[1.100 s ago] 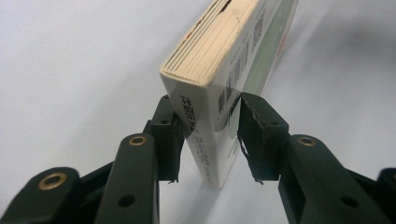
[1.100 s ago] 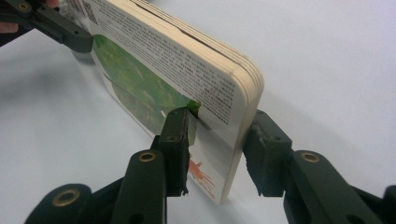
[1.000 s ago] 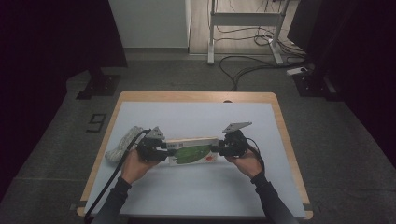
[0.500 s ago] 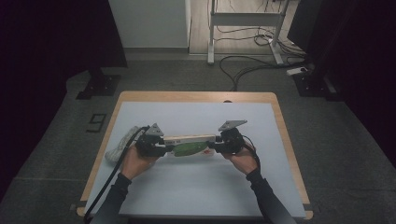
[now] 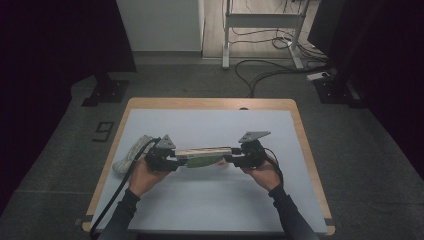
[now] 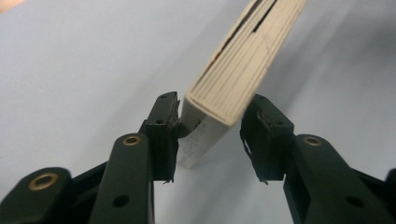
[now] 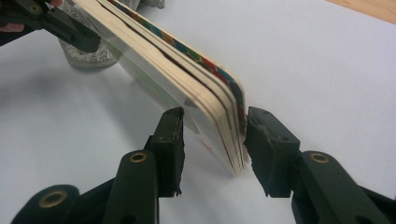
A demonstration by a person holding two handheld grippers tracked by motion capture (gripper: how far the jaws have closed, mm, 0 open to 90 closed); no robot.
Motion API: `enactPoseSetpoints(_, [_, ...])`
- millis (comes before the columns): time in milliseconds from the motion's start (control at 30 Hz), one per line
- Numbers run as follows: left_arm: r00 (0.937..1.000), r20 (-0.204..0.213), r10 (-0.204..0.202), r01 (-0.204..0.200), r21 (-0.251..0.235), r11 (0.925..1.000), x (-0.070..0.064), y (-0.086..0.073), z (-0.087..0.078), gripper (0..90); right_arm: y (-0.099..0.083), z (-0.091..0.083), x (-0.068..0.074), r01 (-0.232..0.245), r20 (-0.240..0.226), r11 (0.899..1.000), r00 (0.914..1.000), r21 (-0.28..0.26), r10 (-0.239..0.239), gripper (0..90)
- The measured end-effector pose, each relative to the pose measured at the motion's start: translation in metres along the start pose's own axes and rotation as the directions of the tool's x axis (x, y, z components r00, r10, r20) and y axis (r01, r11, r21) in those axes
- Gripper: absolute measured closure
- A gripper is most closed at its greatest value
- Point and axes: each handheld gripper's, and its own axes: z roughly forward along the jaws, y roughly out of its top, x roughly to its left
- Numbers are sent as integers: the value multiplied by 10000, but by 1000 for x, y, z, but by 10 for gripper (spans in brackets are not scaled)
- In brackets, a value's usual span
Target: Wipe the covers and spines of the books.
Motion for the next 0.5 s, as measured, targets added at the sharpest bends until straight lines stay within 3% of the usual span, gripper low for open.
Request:
enactPoseSetpoints(300, [9995,302,-119,126,-241,9996,-7,-3,-4,525,-7,-4,3,26,-181,10000,9998,55,-25,520])
enactPoseSetpoints(500, [9996,262,-97,103,-240,9997,-13,-7,-5,474,-12,-6,6,100,-247,9999,9996,115,-97,481])
